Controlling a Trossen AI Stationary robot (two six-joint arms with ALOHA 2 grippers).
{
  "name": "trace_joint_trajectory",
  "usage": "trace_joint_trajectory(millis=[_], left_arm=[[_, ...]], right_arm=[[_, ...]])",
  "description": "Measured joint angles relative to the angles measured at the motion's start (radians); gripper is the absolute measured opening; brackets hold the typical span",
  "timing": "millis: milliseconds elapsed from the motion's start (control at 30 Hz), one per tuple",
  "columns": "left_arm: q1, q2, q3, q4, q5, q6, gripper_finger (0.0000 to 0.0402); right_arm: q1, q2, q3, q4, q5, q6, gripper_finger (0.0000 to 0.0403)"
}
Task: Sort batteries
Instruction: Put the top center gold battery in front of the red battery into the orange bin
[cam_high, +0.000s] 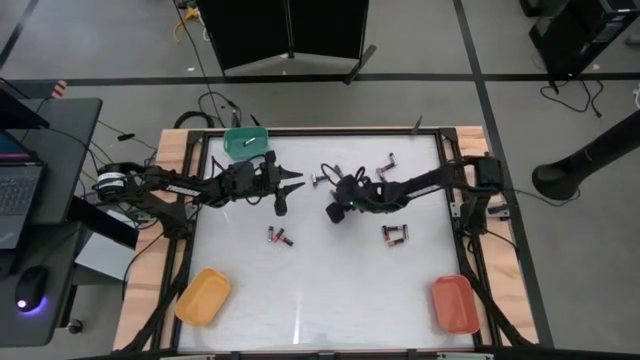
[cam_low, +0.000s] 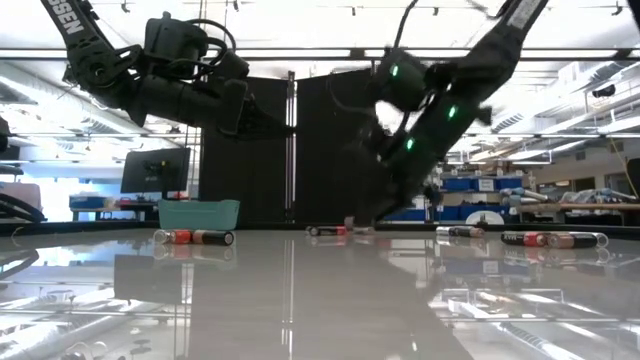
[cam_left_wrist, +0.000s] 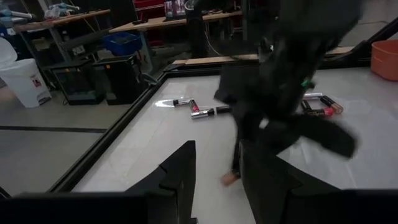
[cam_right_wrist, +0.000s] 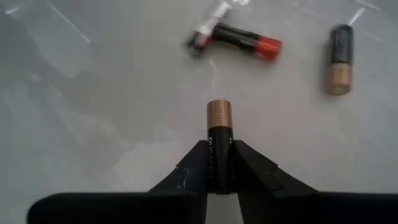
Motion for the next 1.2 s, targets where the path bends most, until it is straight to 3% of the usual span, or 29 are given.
trace_joint_trajectory(millis=[267, 500, 633, 867, 1067, 1200], left_arm=[[0.0, 0.0, 0.0, 0.0, 0.0, -0.02, 0.0131], [0.0, 0.0, 0.0, 0.0, 0.0, -0.02, 0.0131], [0.0, 0.0, 0.0, 0.0, 0.0, -0.02, 0.0131], [0.0, 0.0, 0.0, 0.001, 0.0, -0.02, 0.0131], [0.0, 0.0, 0.0, 0.003, 0.0, -0.02, 0.0131], [0.0, 0.0, 0.0, 0.002, 0.0, -0.02, 0.0131]], right_arm=[[0.129, -0.227, 0.001, -0.209, 0.019, 0.061, 0.0065], [0.318, -0.43, 0.002, -0.579, -0.003, 0.404, 0.0065], [0.46, -0.487, 0.002, -0.741, -0.109, 0.67, 0.0065], [0.717, -0.493, 0.002, -0.833, -0.375, 1.103, 0.0064], [0.895, -0.492, 0.002, -0.87, -0.604, 1.382, 0.0064], [0.988, -0.492, 0.002, -0.942, -0.671, 1.527, 0.0064]])
